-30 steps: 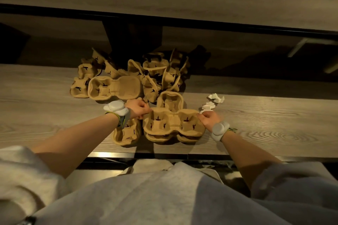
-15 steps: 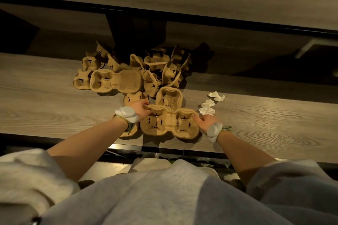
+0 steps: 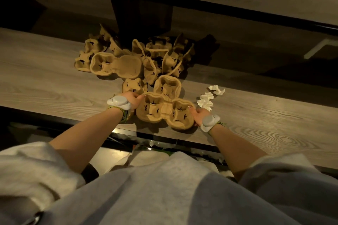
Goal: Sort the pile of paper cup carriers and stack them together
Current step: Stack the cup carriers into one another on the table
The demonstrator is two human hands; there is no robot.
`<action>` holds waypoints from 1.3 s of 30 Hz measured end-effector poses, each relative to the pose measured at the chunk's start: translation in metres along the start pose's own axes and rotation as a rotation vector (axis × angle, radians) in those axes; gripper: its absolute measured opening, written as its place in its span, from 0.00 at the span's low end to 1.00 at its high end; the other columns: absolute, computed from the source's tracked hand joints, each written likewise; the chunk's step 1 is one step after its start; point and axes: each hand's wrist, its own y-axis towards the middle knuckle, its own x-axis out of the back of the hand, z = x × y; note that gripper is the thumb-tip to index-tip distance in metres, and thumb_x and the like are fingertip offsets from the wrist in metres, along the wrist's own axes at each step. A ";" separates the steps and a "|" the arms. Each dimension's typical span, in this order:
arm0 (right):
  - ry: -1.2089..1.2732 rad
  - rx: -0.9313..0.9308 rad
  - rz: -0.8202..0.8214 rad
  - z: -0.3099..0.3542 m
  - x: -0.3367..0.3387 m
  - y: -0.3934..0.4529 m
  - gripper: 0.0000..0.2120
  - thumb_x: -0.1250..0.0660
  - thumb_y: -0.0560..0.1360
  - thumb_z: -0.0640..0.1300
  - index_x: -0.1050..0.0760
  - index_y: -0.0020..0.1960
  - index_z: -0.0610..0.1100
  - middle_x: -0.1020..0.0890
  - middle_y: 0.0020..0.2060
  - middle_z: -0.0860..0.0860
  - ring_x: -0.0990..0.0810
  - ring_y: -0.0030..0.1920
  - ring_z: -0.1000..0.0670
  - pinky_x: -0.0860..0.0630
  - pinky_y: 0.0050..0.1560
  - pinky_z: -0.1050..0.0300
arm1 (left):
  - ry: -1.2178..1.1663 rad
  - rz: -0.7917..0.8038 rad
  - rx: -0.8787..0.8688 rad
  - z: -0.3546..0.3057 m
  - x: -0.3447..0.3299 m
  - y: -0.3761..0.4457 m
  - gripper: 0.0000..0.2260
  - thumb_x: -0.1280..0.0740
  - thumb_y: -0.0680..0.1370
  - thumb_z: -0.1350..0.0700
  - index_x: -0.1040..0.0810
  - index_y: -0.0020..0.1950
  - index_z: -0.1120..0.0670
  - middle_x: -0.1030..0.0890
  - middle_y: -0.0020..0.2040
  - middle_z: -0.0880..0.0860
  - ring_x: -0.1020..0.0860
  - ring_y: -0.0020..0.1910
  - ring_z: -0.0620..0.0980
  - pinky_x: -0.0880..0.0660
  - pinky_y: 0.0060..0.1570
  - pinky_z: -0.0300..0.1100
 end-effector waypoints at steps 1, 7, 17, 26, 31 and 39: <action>0.011 0.015 -0.029 -0.001 0.000 0.002 0.25 0.46 0.79 0.59 0.23 0.42 0.40 0.20 0.41 0.39 0.20 0.48 0.39 0.28 0.51 0.53 | 0.011 -0.008 0.010 -0.001 0.000 0.003 0.26 0.47 0.77 0.34 0.21 0.44 0.53 0.21 0.33 0.53 0.21 0.39 0.56 0.26 0.46 0.45; 0.018 -0.007 -0.104 0.004 0.000 0.008 0.23 0.44 0.80 0.57 0.28 0.36 0.40 0.25 0.39 0.42 0.28 0.44 0.44 0.35 0.45 0.57 | -0.006 0.067 0.038 0.001 -0.001 0.022 0.29 0.46 0.75 0.32 0.23 0.41 0.56 0.21 0.34 0.54 0.20 0.38 0.55 0.21 0.50 0.49; -0.013 -0.199 -0.248 0.075 0.016 0.026 0.27 0.55 0.80 0.59 0.29 0.67 0.46 0.26 0.63 0.40 0.28 0.65 0.37 0.33 0.66 0.42 | -0.347 0.122 0.040 -0.003 0.042 0.043 0.18 0.38 0.78 0.43 0.22 0.50 0.57 0.22 0.44 0.55 0.24 0.38 0.52 0.27 0.36 0.41; 0.079 0.252 -0.206 0.158 -0.017 0.034 0.21 0.43 0.79 0.51 0.35 0.30 0.44 0.32 0.26 0.48 0.34 0.28 0.50 0.40 0.32 0.57 | -0.207 -0.308 0.159 0.062 0.114 0.101 0.24 0.43 0.74 0.41 0.25 0.61 0.56 0.22 0.59 0.63 0.24 0.55 0.64 0.27 0.59 0.56; 0.036 0.173 -0.073 0.215 -0.041 0.055 0.15 0.42 0.79 0.47 0.22 0.46 0.38 0.21 0.40 0.45 0.22 0.42 0.43 0.26 0.44 0.51 | -0.054 -0.278 0.266 0.067 0.137 0.106 0.31 0.45 0.80 0.42 0.41 0.75 0.62 0.38 0.74 0.66 0.39 0.72 0.65 0.42 0.71 0.56; -0.018 -0.005 0.052 0.257 -0.067 0.074 0.19 0.47 0.81 0.49 0.24 0.54 0.35 0.23 0.51 0.40 0.23 0.51 0.42 0.36 0.35 0.62 | -0.078 -0.210 0.223 0.089 0.140 0.126 0.32 0.41 0.77 0.41 0.42 0.75 0.59 0.39 0.72 0.65 0.38 0.70 0.66 0.40 0.69 0.59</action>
